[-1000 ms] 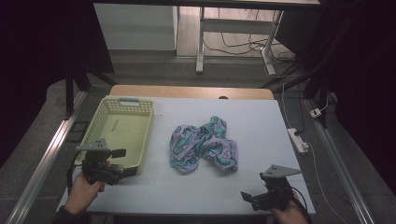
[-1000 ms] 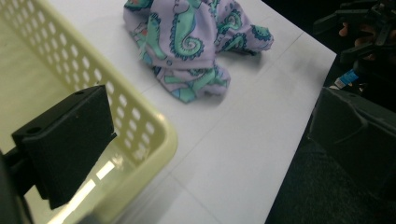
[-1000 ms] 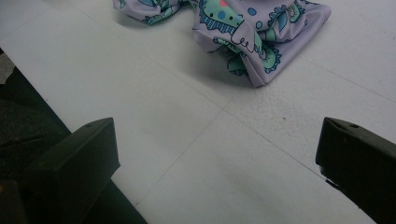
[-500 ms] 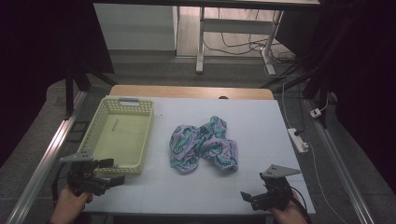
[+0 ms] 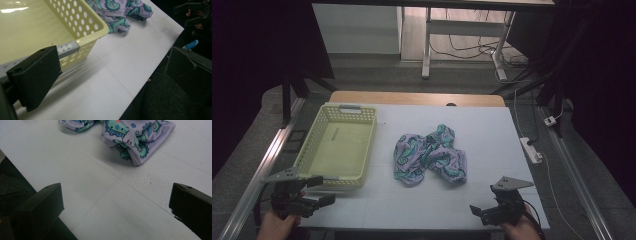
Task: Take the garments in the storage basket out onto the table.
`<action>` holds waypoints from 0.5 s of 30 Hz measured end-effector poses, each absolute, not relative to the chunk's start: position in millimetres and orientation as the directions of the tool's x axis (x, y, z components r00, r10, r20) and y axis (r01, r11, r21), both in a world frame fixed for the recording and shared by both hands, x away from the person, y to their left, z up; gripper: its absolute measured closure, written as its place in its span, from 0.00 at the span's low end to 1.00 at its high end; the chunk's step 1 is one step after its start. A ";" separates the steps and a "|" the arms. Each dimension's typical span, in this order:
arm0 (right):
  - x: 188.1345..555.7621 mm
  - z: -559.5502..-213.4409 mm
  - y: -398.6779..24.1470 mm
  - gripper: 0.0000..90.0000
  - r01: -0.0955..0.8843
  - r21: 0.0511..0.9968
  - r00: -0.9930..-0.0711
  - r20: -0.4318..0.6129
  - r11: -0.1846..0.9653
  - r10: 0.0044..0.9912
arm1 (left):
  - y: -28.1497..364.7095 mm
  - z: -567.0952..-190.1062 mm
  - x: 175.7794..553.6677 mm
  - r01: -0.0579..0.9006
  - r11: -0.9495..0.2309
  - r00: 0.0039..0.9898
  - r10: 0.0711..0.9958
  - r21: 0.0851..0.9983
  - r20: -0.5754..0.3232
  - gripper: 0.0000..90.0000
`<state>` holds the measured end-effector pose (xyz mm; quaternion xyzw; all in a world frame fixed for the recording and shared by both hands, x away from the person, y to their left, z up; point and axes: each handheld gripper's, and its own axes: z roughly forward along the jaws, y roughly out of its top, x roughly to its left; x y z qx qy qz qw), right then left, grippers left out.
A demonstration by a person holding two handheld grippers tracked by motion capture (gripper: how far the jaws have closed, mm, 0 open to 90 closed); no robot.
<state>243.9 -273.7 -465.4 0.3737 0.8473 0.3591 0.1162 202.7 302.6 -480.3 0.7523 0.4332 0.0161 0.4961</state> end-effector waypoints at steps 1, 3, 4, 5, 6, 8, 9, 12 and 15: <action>244.0 -465.4 -273.7 0.00 0.550 0.695 -0.694 0.071 0.463 0.717 | 303.9 -480.6 201.3 0.637 -0.129 0.621 0.670 0.760 -0.406 0.00; 244.0 -465.3 -273.6 0.00 0.550 0.695 -0.693 0.071 0.463 0.717 | 306.5 -481.1 198.5 0.638 -0.126 0.615 0.676 0.759 -0.405 0.00; 244.0 -465.3 -273.6 0.00 0.551 0.694 -0.693 0.070 0.463 0.718 | 307.7 -481.5 197.1 0.639 -0.125 0.613 0.679 0.759 -0.404 0.00; 243.9 -465.3 -273.5 0.00 0.551 0.693 -0.691 0.067 0.465 0.720 | 308.7 -481.7 195.6 0.642 -0.123 0.608 0.683 0.757 -0.404 0.00; 243.9 -465.3 -273.5 0.00 0.551 0.693 -0.691 0.066 0.465 0.720 | 309.7 -482.1 194.4 0.641 -0.125 0.606 0.687 0.757 -0.401 0.00; 244.0 -465.3 -273.4 0.00 0.552 0.693 -0.690 0.066 0.464 0.721 | 311.4 -482.9 192.2 0.645 -0.125 0.601 0.692 0.754 -0.399 0.00; 244.2 -465.2 -273.4 0.00 0.553 0.691 -0.691 0.067 0.466 0.720 | 312.1 -483.4 191.1 0.646 -0.126 0.598 0.696 0.753 -0.398 0.00; 244.4 -465.4 -272.9 0.00 0.553 0.690 -0.693 0.068 0.468 0.718 | 313.8 -484.3 188.2 0.652 -0.133 0.590 0.707 0.746 -0.390 0.00; 244.7 -465.5 -272.7 0.00 0.553 0.689 -0.693 0.067 0.469 0.718 | 315.1 -484.0 185.1 0.652 -0.131 0.582 0.717 0.746 -0.383 0.00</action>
